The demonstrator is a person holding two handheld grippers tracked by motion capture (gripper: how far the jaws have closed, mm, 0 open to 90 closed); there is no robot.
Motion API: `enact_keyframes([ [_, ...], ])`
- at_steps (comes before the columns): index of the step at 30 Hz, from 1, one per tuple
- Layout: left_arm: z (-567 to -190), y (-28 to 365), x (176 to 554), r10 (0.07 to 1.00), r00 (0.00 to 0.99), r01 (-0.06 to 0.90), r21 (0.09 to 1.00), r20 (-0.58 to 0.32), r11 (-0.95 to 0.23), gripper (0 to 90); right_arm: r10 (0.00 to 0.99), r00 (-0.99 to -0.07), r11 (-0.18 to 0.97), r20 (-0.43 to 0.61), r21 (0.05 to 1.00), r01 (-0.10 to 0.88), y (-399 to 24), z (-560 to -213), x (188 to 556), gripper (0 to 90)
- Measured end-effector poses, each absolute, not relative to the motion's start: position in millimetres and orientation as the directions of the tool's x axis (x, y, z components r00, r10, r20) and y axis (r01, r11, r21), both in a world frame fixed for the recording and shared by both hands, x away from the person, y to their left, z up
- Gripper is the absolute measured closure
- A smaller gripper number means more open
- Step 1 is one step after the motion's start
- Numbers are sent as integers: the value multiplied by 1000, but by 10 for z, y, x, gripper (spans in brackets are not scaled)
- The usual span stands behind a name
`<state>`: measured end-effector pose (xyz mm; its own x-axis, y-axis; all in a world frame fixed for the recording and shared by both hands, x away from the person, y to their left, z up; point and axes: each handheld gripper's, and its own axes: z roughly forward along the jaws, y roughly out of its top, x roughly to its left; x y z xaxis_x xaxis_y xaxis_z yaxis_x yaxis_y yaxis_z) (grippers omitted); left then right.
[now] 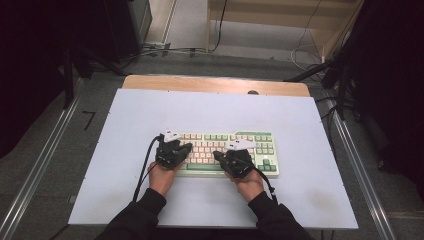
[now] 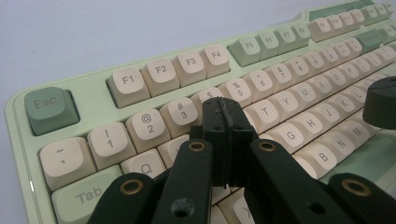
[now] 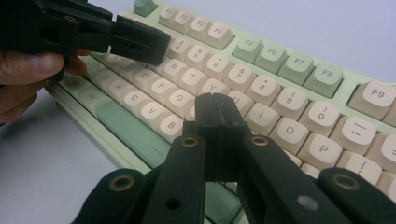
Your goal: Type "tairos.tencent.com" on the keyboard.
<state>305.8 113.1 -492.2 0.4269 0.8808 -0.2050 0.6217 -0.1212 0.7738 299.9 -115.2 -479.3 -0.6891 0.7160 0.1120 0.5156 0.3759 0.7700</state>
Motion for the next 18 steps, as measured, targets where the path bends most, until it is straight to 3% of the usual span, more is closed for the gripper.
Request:
enact_keyframes([
  [18,-4807,1173,2981,861,449,594,800,-239,-88,900,712,-694,385,108,767,513,-1128,-4810,2992,874],
])
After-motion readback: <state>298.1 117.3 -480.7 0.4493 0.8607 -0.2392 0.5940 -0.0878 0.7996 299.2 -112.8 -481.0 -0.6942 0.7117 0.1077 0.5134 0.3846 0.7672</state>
